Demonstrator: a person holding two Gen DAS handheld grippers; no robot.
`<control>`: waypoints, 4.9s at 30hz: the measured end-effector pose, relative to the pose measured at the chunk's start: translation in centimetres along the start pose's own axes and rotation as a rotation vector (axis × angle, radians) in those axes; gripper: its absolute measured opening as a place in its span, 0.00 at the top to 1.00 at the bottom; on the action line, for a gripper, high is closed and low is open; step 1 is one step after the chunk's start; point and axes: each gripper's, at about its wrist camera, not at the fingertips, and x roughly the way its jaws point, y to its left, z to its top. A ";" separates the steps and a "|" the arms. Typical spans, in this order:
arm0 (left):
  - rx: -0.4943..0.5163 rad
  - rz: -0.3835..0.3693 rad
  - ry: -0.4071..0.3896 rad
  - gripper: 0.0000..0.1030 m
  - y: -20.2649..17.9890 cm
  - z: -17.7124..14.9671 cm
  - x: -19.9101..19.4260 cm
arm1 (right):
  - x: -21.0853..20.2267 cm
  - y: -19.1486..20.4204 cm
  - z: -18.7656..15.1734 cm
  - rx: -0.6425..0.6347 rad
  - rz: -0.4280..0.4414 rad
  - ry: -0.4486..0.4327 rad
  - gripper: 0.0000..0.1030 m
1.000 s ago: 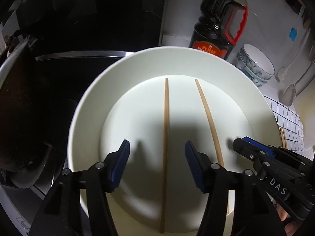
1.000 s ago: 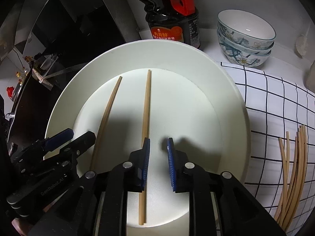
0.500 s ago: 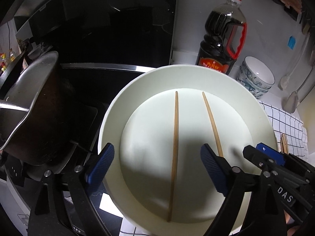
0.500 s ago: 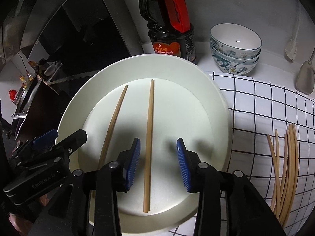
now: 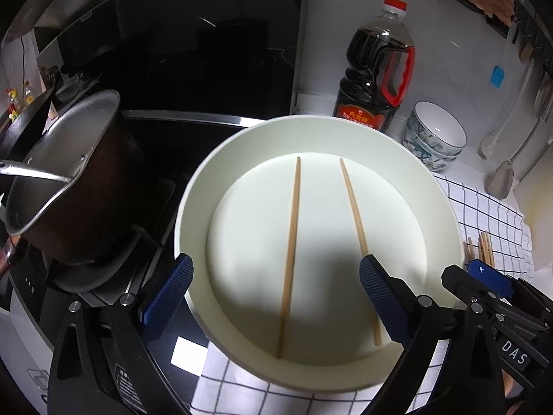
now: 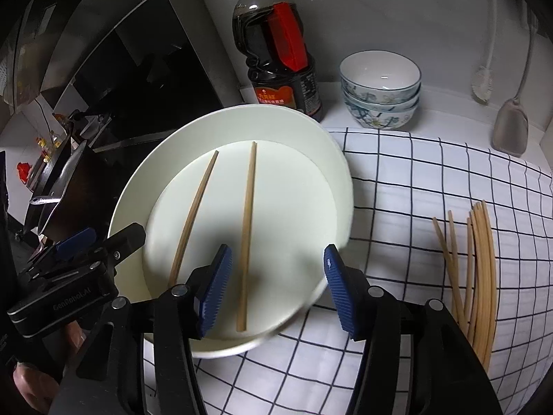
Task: Organize utensils
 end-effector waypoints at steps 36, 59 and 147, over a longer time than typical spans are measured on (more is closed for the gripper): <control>0.185 -0.196 0.024 0.07 -17.1 -6.2 -3.1 | -10.0 -16.4 -9.9 0.143 -0.197 -0.061 0.44; 0.210 -0.117 0.088 0.07 -24.5 -10.3 3.7 | -4.7 -23.7 -11.7 0.095 -0.239 -0.017 0.44; 0.080 -0.035 0.058 0.12 -18.8 -11.7 6.2 | -1.6 -25.5 -10.1 0.014 -0.301 -0.050 0.44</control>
